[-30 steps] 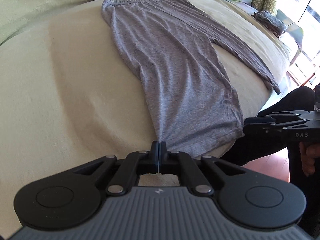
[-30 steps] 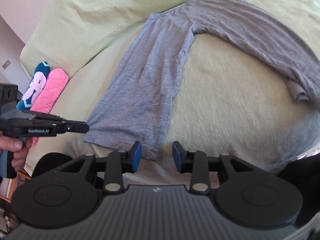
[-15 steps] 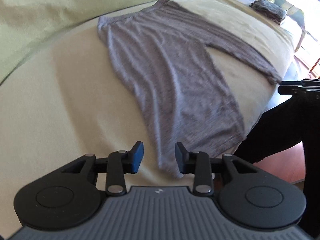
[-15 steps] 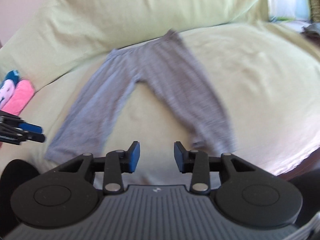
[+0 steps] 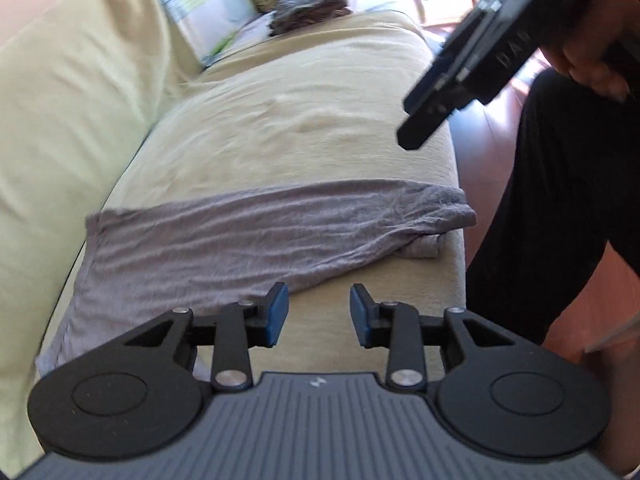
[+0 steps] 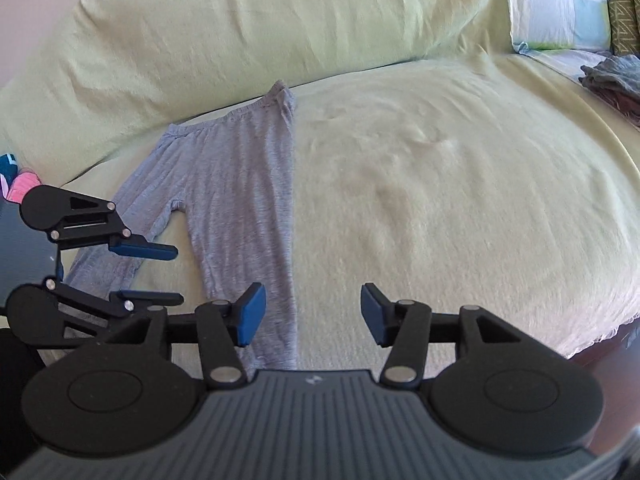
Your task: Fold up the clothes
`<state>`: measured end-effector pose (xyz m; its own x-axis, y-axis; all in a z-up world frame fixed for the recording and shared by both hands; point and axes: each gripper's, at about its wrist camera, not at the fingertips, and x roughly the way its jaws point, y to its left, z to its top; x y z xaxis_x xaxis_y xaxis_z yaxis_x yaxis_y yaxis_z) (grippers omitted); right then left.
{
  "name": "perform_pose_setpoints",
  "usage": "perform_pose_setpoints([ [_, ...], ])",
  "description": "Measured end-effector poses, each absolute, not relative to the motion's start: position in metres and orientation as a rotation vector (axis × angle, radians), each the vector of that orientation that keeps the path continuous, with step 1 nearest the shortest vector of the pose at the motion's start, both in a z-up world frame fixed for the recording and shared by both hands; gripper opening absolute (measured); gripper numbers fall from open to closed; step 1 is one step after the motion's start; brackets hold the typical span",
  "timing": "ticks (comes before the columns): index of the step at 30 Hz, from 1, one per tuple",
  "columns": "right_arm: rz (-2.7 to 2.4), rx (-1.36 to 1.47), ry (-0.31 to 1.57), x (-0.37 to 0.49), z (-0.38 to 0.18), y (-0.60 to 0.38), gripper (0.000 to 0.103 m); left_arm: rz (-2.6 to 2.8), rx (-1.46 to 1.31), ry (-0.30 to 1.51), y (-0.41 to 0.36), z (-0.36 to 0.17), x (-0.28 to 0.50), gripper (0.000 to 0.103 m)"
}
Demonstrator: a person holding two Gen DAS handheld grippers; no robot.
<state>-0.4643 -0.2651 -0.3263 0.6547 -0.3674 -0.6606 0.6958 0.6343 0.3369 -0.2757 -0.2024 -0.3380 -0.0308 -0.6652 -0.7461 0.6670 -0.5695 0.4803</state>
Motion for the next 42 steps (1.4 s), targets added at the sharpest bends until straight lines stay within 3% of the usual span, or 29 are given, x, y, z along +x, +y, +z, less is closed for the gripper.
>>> perform_pose_setpoints([
  [7,-0.625,0.669,0.584,-0.474,-0.331,-0.271,0.051,-1.877,1.490,-0.373,-0.200,-0.360,-0.312,0.038],
  [8,-0.620,0.680,0.586,-0.475,-0.331,-0.272,0.051,-1.888,1.515,-0.410,-0.200,-0.363,-0.316,0.024],
  [9,-0.614,0.687,0.592,-0.475,-0.332,-0.273,0.052,-1.902,1.525,-0.410,-0.203,-0.365,-0.320,0.000],
  [22,-0.547,0.652,0.663,-0.442,-0.341,-0.229,0.058,-1.853,1.004,0.197,-0.218,-0.312,-0.243,0.000],
  [28,-0.581,0.507,0.739,-0.408,-0.349,-0.205,0.058,-1.864,0.913,0.265,-0.206,-0.289,-0.218,0.000],
  [37,-0.579,0.738,0.600,-0.437,-0.349,-0.240,0.058,-1.811,1.024,0.286,-0.172,-0.306,-0.195,0.000],
  [38,-0.567,0.765,0.596,-0.435,-0.352,-0.243,0.058,-1.804,1.027,0.292,-0.170,-0.309,-0.194,0.000],
  [40,-0.549,0.809,0.600,-0.430,-0.361,-0.248,0.039,-1.792,1.028,0.292,-0.167,-0.311,-0.194,0.000],
  [42,-0.549,0.835,0.600,-0.425,-0.367,-0.250,0.034,-1.795,1.019,0.295,-0.166,-0.311,-0.195,0.000],
])
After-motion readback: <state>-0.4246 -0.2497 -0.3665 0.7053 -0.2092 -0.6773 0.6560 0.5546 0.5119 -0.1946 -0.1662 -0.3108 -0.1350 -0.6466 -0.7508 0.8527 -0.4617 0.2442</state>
